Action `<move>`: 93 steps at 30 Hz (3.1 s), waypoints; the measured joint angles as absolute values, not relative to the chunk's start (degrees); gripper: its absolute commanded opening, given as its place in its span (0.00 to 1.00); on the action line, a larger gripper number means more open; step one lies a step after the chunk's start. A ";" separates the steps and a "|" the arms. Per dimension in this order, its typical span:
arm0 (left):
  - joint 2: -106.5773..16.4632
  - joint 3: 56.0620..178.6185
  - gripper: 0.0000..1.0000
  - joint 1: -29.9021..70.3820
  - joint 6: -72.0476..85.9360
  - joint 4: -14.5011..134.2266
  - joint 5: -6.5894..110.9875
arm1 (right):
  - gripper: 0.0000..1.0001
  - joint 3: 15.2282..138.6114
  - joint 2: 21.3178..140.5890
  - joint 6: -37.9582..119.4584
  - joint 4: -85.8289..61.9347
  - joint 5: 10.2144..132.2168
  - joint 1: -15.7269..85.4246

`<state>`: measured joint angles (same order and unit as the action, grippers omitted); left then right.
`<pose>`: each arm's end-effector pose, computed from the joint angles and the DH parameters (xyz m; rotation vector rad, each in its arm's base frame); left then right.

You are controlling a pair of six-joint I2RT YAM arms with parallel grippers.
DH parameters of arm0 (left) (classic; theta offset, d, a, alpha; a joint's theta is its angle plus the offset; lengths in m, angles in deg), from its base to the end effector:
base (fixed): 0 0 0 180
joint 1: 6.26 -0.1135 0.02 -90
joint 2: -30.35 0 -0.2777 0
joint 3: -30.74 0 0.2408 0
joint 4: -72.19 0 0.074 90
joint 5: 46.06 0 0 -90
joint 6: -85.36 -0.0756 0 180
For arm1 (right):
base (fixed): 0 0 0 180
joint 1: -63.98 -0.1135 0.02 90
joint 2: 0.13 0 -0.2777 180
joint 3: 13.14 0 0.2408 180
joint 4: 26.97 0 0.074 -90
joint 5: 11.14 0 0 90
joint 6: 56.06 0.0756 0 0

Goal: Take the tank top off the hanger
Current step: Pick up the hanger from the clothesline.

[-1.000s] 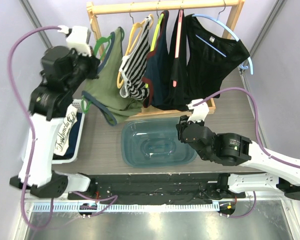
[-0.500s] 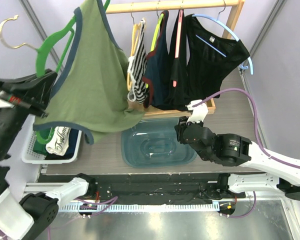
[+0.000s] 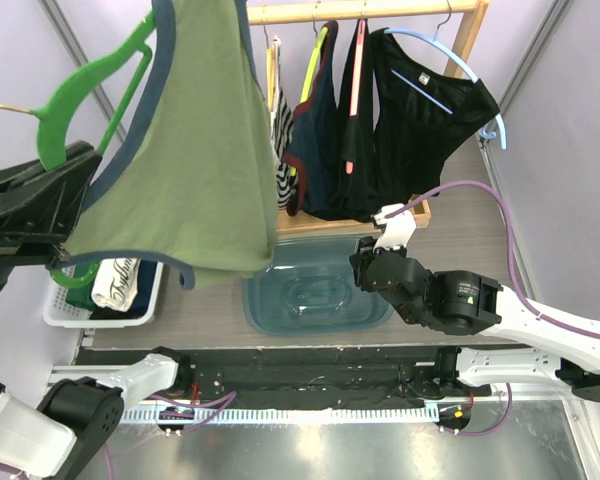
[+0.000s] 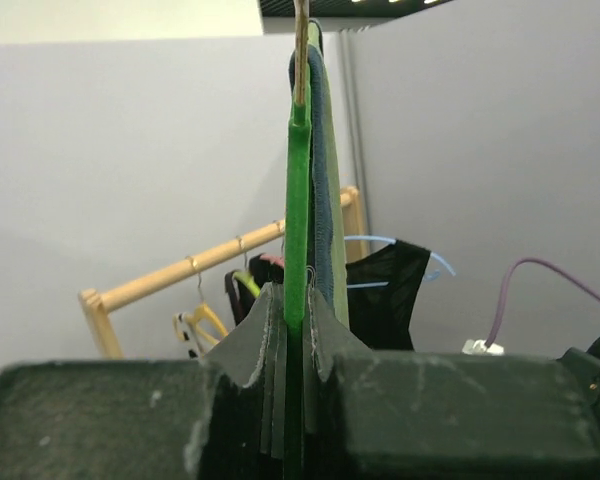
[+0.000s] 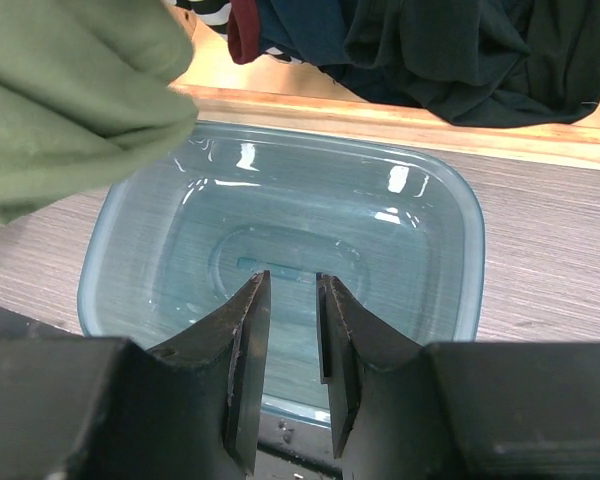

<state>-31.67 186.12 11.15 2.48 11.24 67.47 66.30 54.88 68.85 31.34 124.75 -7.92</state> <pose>-0.0123 -0.0278 0.6759 0.4694 0.9668 -0.5930 0.1091 0.1591 0.3700 -0.1999 1.9749 0.3400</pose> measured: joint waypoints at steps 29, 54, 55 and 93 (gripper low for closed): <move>-42.71 186.25 0.00 4.83 13.91 31.32 80.38 | 0.27 63.61 47.40 69.70 29.52 124.16 -7.92; -34.10 167.49 0.00 4.48 21.45 34.89 94.09 | 0.23 60.29 43.25 70.10 28.12 124.66 -7.92; -33.86 167.71 0.00 4.48 22.02 34.95 94.61 | 0.22 60.29 43.27 70.08 28.12 124.66 -7.92; -40.26 168.02 0.00 4.48 5.67 31.30 91.49 | 0.22 60.40 44.52 69.81 27.79 124.72 -7.92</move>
